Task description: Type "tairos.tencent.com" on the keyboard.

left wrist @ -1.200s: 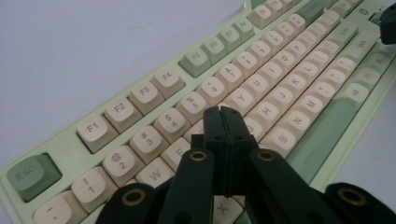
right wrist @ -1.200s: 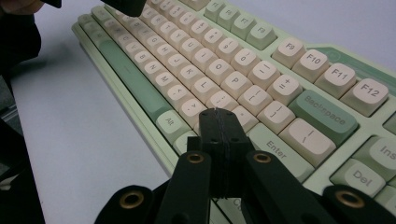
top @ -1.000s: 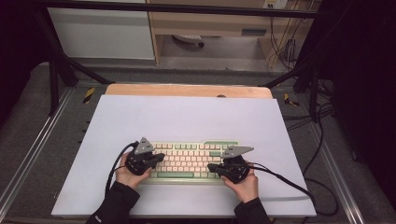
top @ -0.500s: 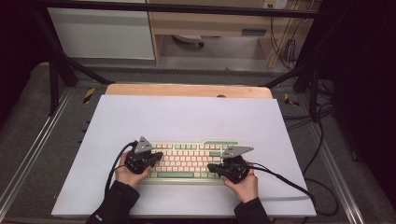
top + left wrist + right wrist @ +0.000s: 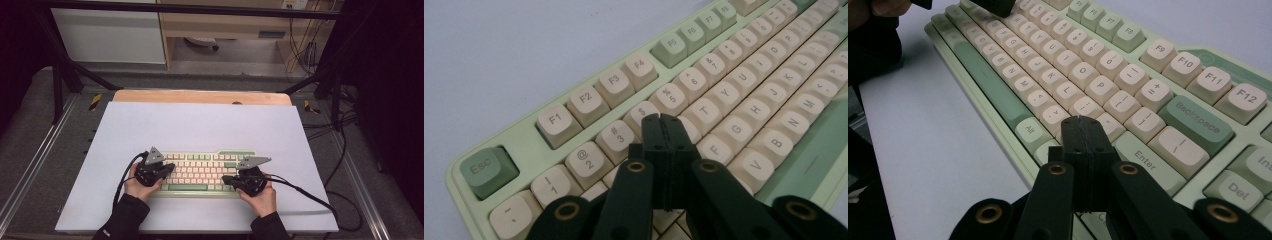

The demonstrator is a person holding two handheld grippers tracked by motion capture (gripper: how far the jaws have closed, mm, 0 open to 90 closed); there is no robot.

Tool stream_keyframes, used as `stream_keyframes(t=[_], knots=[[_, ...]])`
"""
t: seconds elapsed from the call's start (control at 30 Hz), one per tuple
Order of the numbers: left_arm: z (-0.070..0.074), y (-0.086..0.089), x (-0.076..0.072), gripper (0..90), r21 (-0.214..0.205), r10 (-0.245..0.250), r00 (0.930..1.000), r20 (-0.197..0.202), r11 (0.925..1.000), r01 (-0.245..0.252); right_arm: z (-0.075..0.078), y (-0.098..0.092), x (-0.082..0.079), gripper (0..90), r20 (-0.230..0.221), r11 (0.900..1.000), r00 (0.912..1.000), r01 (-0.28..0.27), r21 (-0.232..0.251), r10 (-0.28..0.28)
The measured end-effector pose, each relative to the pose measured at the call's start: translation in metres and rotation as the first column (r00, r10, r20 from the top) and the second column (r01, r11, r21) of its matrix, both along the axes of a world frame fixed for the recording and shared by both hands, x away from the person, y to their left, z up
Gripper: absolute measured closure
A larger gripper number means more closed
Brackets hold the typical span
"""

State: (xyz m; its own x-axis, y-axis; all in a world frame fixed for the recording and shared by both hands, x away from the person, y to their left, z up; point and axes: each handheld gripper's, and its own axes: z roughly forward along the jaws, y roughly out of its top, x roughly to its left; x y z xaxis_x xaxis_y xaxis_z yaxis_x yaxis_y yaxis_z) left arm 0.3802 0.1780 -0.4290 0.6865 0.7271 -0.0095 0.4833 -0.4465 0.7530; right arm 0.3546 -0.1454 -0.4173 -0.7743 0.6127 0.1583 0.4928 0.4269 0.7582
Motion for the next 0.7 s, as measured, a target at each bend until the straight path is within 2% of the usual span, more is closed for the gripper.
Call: stream_keyframes(t=[0.17, 0.7], knots=[[-0.001, 0.0, 0.0, 89.9, -0.007, -0.005, 1.0, 0.0, 1.0, 0.005, 0.0, 0.0, 0.0, 90.0, -0.002, 1.0, 1.0, 0.003, 0.003, -0.003], [0.012, 0.007, -0.008, 89.9, -0.029, -0.023, 0.9997, 0.008, 0.9993, 0.023, 0.003, -0.001, -0.001, 90.0, 0.002, 0.9998, 1.0, 0.007, 0.017, -0.007]])
